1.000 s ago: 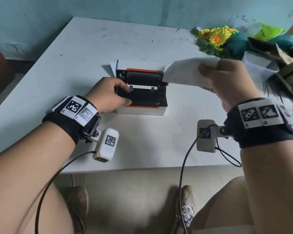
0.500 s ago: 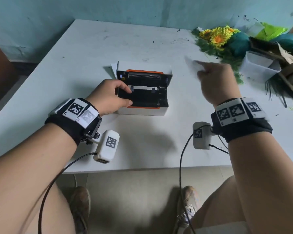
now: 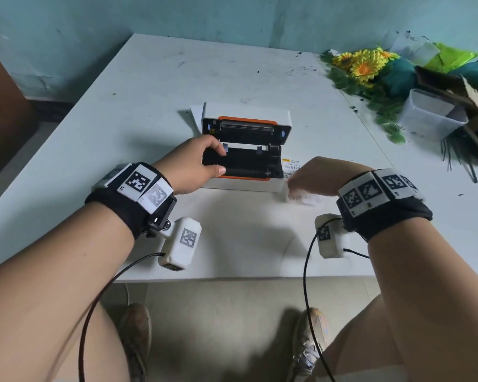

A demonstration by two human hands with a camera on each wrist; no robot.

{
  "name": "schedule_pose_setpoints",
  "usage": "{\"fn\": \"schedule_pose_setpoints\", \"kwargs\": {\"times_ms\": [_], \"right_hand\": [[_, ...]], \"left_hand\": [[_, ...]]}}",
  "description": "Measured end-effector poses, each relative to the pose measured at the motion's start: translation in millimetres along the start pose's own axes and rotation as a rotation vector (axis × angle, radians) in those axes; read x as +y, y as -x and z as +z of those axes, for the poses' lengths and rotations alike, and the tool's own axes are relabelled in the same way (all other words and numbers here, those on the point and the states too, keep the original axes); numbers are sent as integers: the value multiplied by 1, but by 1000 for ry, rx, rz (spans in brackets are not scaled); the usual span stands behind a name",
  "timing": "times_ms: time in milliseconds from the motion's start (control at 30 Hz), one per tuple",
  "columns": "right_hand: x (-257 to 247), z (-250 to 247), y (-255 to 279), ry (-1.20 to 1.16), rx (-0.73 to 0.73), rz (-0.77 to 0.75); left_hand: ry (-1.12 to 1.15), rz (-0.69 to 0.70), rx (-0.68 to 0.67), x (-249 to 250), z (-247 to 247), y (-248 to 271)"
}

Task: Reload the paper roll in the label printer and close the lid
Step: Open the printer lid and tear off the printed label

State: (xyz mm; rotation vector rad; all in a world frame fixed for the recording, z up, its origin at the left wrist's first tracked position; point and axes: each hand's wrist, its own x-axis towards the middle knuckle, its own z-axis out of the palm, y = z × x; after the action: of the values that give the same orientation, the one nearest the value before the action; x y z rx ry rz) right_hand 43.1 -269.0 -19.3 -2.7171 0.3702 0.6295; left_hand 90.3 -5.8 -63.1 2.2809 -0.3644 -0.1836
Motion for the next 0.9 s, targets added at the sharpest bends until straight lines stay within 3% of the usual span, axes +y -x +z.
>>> {"fn": "schedule_pose_setpoints", "kwargs": {"times_ms": [100, 367, 633, 767, 900], "right_hand": [[-6, -3, 13, -52, 35, 21], [-19, -1, 30, -337, 330, -72], [-32, 10, 21, -718, 244, -139], [-38, 7, 20, -797, 206, -97], [-38, 0, 14, -820, 269, -22]], "left_hand": [[-14, -6, -18, 1, -5, 2], [74, -90, 62, 5, -14, 12], [536, -262, 71, 5, -17, 17], [502, -217, 10, 7, -15, 25], [491, -171, -81, 12, -7, 25]]}}
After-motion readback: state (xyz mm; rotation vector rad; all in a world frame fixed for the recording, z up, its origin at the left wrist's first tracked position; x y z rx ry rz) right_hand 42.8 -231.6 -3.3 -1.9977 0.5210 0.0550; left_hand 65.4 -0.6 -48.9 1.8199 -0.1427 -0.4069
